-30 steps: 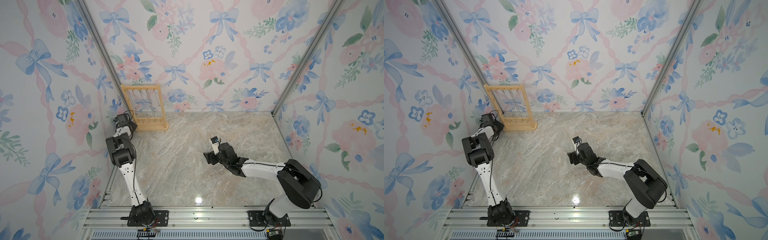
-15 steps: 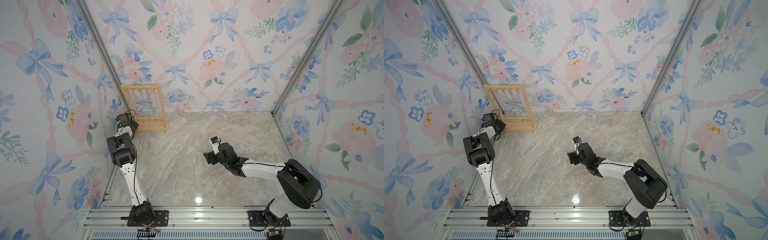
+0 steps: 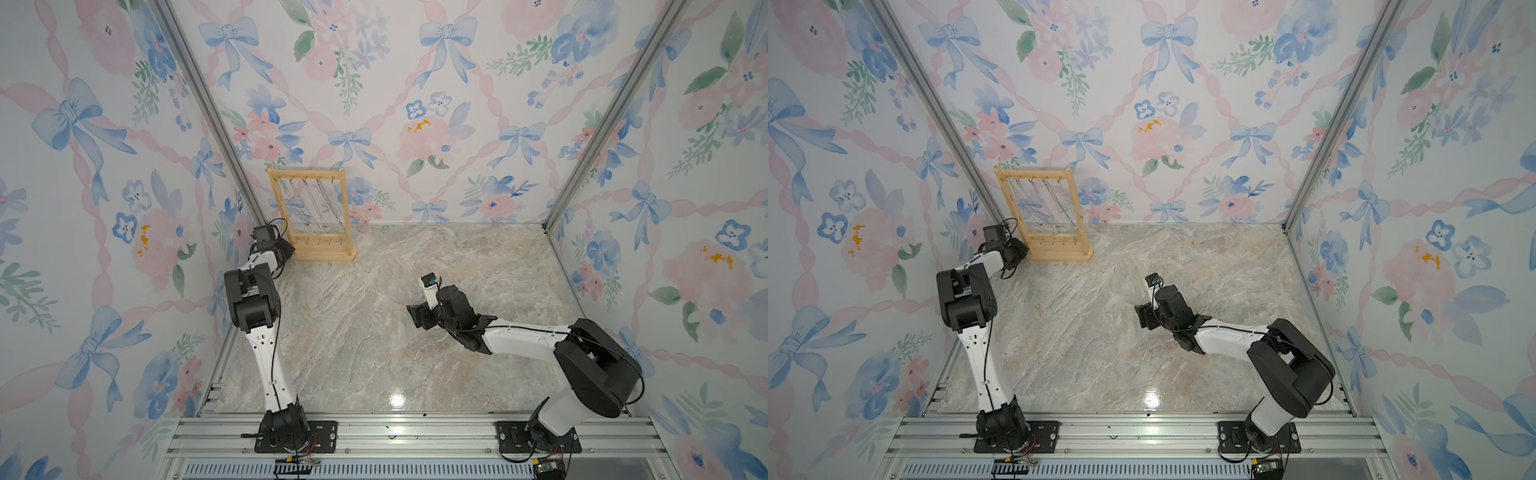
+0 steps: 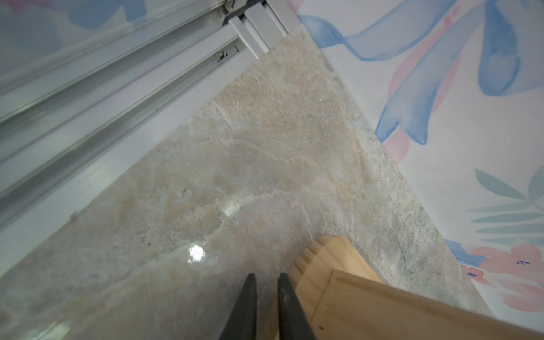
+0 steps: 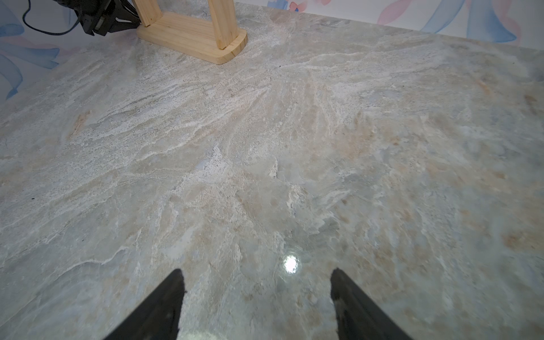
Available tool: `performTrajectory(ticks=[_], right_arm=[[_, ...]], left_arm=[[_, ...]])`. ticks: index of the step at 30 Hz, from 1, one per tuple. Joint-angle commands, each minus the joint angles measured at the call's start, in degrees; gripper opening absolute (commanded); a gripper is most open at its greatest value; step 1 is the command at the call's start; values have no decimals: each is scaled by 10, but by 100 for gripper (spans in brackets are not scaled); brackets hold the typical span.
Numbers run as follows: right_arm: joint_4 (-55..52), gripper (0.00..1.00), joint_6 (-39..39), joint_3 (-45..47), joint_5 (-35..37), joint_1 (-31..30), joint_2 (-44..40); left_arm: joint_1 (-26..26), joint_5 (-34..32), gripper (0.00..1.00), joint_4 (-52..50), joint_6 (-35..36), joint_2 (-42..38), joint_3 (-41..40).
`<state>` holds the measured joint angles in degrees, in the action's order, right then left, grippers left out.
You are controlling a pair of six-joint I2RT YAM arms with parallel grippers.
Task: Take the necklace off the jewelry display stand
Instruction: Move the stand to the center of the board.
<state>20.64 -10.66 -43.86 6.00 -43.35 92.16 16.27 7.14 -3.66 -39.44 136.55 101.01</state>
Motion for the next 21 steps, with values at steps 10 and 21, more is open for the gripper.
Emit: performTrajectory(ticks=[10, 21], right_arm=[[12, 80, -6, 1, 7, 0, -3], [26, 80, -20, 17, 10, 15, -15]], left_arm=[[-49, 23, 17, -40, 26, -50, -65], [-101, 25, 18, -39, 31, -87, -108]])
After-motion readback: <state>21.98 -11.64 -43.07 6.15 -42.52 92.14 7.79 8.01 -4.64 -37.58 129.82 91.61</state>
